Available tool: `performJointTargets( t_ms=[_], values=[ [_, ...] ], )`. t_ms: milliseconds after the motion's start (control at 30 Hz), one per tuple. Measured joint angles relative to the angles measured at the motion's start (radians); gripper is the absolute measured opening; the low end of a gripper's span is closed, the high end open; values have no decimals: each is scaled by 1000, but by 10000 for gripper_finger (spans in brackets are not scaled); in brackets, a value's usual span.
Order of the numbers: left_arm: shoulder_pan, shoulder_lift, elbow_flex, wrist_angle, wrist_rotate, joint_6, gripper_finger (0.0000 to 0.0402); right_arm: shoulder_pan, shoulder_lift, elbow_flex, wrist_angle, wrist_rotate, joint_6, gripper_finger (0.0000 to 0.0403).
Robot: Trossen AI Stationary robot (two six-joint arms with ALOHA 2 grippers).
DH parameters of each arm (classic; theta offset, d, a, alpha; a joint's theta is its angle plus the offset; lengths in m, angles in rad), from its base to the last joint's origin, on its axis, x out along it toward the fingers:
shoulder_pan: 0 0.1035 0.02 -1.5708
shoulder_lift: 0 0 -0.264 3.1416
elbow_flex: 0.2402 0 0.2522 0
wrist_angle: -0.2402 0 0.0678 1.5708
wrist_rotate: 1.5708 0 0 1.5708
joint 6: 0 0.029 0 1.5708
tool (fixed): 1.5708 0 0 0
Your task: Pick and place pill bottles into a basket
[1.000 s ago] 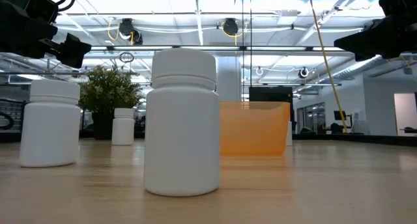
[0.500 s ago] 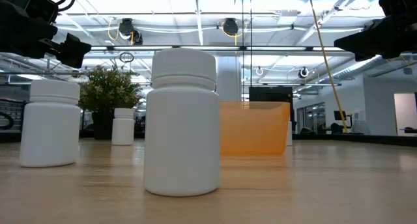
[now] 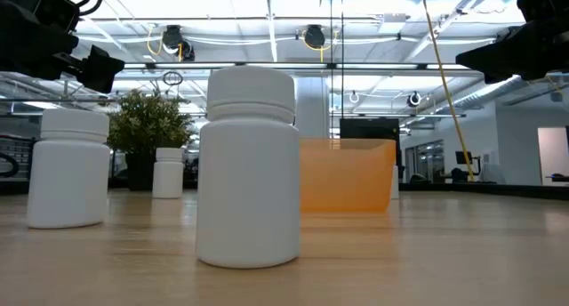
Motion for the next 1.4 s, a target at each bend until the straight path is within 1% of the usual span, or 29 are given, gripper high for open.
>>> performJointTargets(
  t_ms=[733, 833, 900, 1000, 1067, 1200, 1400],
  values=[
    [0, 0, 0, 0, 0, 0, 310, 0, 0, 0, 3, 1, -8, 0],
    [0, 0, 0, 0, 0, 0, 310, -10, 2, 0, 114, 32, -144, 0],
    [0, 0, 0, 0, 0, 0, 310, -13, 1, 1, 190, 29, -222, 0],
    [0, 0, 0, 0, 0, 0, 310, -13, 2, 1, 258, 28, -268, 0],
    [0, 0, 0, 2, 0, 0, 310, -13, 2, 1, 278, 27, -259, 0],
    [0, 0, 0, 1, 0, 0, 310, -13, 5, 0, 300, 25, -176, 0],
    [0, 0, 0, 1, 0, 0, 310, -12, 10, 0, 415, -17, -103, 0]
  ],
)
